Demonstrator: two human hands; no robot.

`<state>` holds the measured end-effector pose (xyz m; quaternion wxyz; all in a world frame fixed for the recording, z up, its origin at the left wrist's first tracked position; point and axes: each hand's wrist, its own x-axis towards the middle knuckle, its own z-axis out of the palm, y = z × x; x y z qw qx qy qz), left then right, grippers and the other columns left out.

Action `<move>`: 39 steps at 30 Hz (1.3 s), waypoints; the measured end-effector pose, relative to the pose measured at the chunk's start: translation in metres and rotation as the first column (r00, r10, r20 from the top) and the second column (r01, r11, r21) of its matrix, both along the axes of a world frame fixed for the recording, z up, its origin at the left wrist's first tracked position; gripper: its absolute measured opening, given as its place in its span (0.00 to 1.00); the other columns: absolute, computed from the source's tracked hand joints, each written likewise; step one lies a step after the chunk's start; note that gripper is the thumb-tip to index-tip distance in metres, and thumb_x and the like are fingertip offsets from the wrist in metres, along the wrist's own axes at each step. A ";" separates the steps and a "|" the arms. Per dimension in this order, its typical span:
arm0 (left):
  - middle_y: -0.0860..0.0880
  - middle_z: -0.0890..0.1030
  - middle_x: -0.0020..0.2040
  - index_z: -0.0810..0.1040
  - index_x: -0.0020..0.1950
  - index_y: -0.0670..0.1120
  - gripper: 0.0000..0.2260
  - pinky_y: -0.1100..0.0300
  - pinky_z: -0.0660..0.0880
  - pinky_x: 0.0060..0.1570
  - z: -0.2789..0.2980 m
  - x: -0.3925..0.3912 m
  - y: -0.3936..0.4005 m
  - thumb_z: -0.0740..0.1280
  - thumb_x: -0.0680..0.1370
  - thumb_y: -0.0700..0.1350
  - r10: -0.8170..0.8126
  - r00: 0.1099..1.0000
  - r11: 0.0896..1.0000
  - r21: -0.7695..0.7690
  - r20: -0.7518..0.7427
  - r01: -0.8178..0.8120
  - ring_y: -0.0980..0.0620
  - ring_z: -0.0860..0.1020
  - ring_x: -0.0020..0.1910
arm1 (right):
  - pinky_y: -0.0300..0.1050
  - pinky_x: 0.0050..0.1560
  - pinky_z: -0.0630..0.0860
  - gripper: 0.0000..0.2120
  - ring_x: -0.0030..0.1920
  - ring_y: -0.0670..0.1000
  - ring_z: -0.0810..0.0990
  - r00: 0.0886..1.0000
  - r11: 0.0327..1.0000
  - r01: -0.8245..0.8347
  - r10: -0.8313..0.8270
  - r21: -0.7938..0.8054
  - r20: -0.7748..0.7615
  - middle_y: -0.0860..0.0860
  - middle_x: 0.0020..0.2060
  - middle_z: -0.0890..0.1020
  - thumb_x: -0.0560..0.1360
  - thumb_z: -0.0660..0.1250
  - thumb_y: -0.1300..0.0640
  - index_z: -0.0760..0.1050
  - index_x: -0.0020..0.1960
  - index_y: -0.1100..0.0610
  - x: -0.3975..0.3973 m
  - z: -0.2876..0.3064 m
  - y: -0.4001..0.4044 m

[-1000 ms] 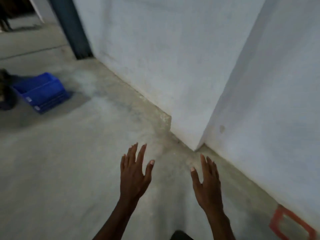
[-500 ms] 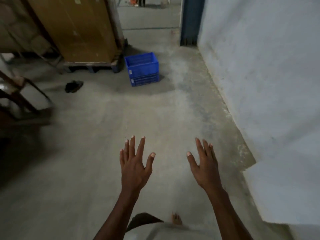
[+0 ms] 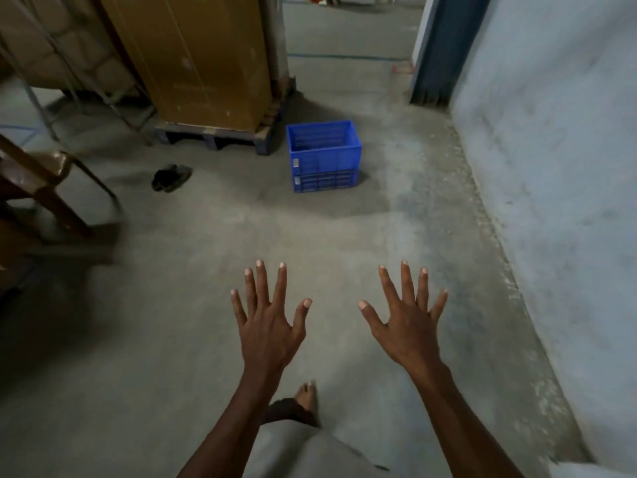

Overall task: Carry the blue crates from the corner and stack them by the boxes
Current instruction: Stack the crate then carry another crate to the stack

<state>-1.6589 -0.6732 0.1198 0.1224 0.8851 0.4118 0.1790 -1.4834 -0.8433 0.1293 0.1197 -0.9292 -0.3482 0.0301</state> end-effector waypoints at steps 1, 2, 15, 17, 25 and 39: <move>0.48 0.45 0.84 0.50 0.83 0.56 0.34 0.38 0.44 0.78 0.004 0.021 0.020 0.53 0.81 0.67 -0.032 0.999 0.999 0.018 -0.010 0.032 0.46 0.41 0.82 | 0.70 0.73 0.33 0.38 0.80 0.59 0.35 1.000 1.000 0.013 -0.013 -0.016 0.012 0.51 0.82 0.44 0.77 0.46 0.26 0.47 0.81 0.41 0.013 0.001 0.020; 0.47 0.45 0.84 0.50 0.83 0.56 0.34 0.37 0.43 0.78 0.009 0.042 0.040 0.53 0.81 0.67 -0.065 0.997 0.997 0.041 -0.031 0.066 0.46 0.41 0.82 | 0.71 0.73 0.34 0.38 0.80 0.60 0.35 1.000 0.999 0.023 -0.022 -0.032 0.018 0.51 0.82 0.43 0.76 0.45 0.26 0.47 0.81 0.41 0.026 0.004 0.039; 0.48 0.41 0.83 0.48 0.83 0.56 0.34 0.35 0.41 0.77 -0.010 0.297 0.270 0.53 0.81 0.67 -0.158 0.981 0.987 0.004 -0.110 0.159 0.46 0.40 0.82 | 0.66 0.73 0.30 0.39 0.78 0.56 0.28 0.979 0.990 0.138 -0.137 -0.005 -0.150 0.50 0.81 0.37 0.75 0.45 0.25 0.39 0.81 0.40 0.265 -0.015 0.265; 0.49 0.42 0.84 0.49 0.83 0.57 0.34 0.35 0.41 0.77 -0.012 0.336 0.301 0.53 0.80 0.67 -0.132 0.986 0.991 -0.020 -0.103 0.131 0.47 0.40 0.82 | 0.66 0.74 0.30 0.39 0.77 0.56 0.27 0.976 0.992 0.129 -0.127 -0.002 -0.175 0.50 0.81 0.37 0.75 0.45 0.25 0.40 0.81 0.40 0.311 -0.014 0.299; 0.50 0.45 0.84 0.52 0.83 0.58 0.33 0.38 0.41 0.78 0.005 0.488 0.436 0.52 0.80 0.67 -0.008 0.999 0.997 -0.082 -0.052 0.004 0.49 0.40 0.82 | 0.64 0.74 0.31 0.39 0.79 0.56 0.33 0.984 0.997 0.074 -0.068 0.031 -0.166 0.49 0.82 0.41 0.76 0.49 0.27 0.42 0.81 0.40 0.488 0.007 0.452; 0.49 0.44 0.84 0.49 0.83 0.58 0.33 0.38 0.41 0.78 -0.033 0.717 0.741 0.52 0.80 0.67 -0.105 0.986 0.993 -0.070 -0.131 0.097 0.48 0.40 0.82 | 0.67 0.74 0.35 0.39 0.80 0.55 0.35 0.944 0.991 0.127 -0.109 0.038 -0.311 0.49 0.82 0.42 0.74 0.44 0.25 0.43 0.81 0.39 0.701 -0.026 0.734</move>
